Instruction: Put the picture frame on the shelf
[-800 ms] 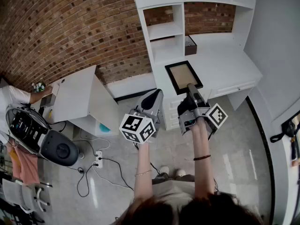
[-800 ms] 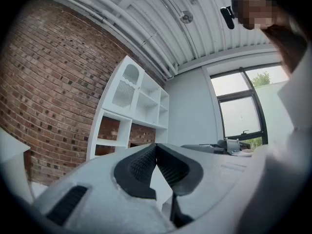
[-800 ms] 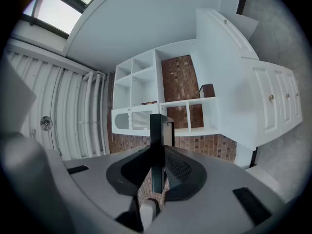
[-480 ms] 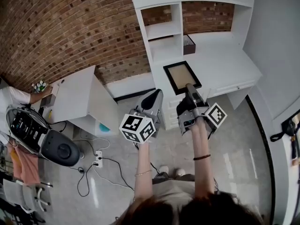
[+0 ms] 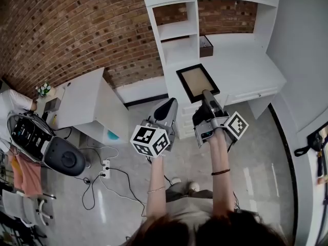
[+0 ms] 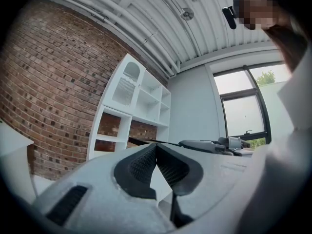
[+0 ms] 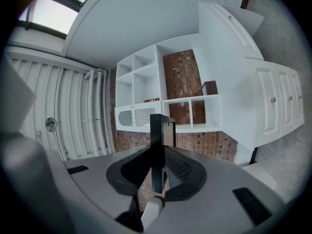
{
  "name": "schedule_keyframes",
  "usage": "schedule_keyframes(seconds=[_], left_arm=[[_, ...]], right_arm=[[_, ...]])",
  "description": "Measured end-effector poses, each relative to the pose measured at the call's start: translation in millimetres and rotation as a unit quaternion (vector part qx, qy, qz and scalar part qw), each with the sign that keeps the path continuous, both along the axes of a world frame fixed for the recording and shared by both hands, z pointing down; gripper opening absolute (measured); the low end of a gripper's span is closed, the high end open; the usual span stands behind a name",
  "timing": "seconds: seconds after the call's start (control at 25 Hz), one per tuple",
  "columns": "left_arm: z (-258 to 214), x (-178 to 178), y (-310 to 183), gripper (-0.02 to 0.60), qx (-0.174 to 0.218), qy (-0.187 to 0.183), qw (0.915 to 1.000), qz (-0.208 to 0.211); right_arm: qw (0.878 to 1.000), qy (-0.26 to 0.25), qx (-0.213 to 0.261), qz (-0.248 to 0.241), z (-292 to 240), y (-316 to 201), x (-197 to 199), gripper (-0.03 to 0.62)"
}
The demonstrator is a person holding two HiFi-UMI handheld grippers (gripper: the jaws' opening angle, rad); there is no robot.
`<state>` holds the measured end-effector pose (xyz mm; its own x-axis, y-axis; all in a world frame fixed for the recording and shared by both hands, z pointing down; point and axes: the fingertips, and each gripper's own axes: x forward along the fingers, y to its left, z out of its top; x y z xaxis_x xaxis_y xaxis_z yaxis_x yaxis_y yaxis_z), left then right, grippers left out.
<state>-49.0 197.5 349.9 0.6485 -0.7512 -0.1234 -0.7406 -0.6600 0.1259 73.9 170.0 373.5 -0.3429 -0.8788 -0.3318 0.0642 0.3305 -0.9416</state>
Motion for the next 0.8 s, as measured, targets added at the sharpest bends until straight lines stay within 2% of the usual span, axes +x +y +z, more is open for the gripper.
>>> schedule_keyframes(seconds=[0.44, 0.8], left_arm=[[13.3, -6.7, -1.7, 0.011, -0.016, 0.005, 0.9996, -0.022], [27.3, -8.0, -35.5, 0.011, -0.027, 0.006, 0.9994, -0.018]], right_arm=[[1.000, 0.009, 0.000, -0.010, 7.5, -5.5, 1.0, 0.072], [1.000, 0.004, -0.016, -0.013, 26.4, -36.4, -3.5, 0.072]])
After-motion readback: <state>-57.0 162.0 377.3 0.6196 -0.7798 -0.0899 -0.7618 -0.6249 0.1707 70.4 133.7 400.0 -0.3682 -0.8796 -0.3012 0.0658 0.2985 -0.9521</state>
